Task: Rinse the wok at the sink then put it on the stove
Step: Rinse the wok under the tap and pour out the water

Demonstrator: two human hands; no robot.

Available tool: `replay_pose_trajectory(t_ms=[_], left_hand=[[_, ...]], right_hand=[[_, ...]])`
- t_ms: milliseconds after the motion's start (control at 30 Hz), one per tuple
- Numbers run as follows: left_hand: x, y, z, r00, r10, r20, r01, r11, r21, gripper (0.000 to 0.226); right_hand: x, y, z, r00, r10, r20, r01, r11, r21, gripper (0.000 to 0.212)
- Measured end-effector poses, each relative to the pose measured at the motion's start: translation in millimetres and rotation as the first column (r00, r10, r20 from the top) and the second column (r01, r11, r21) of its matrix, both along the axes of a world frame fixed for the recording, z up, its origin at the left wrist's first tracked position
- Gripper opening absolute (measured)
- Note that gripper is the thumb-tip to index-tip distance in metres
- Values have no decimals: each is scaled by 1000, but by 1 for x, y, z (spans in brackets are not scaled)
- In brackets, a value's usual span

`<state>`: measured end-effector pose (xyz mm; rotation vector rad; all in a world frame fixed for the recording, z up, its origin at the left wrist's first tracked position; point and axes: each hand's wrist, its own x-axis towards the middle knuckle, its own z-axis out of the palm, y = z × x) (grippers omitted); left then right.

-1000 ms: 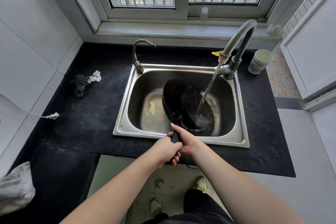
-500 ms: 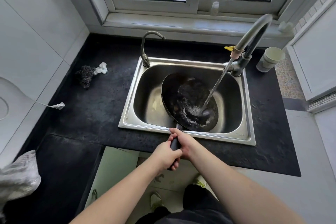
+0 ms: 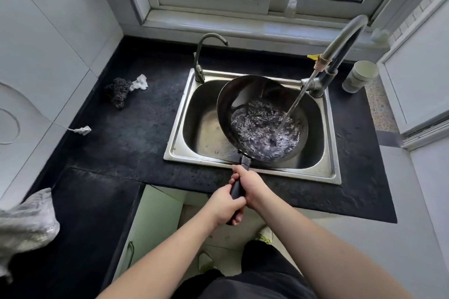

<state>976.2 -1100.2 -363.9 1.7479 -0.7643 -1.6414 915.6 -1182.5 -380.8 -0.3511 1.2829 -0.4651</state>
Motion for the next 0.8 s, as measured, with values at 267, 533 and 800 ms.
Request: replay_pose_trajectory(t_ms=[267, 533, 800], left_hand=[[-7, 15, -1, 975, 72, -209, -79, 996, -27, 15], [-7, 14, 9, 925, 110, -363, -105, 994, 34, 12], [-14, 0, 25, 917, 157, -365, -145, 988, 61, 17]], right_hand=[[-4, 14, 9, 982, 38, -184, -59, 993, -106, 32], [-6, 14, 15, 950, 28, -310, -80, 984, -157, 28], [-9, -2, 25, 949, 132, -285, -160, 984, -77, 34]])
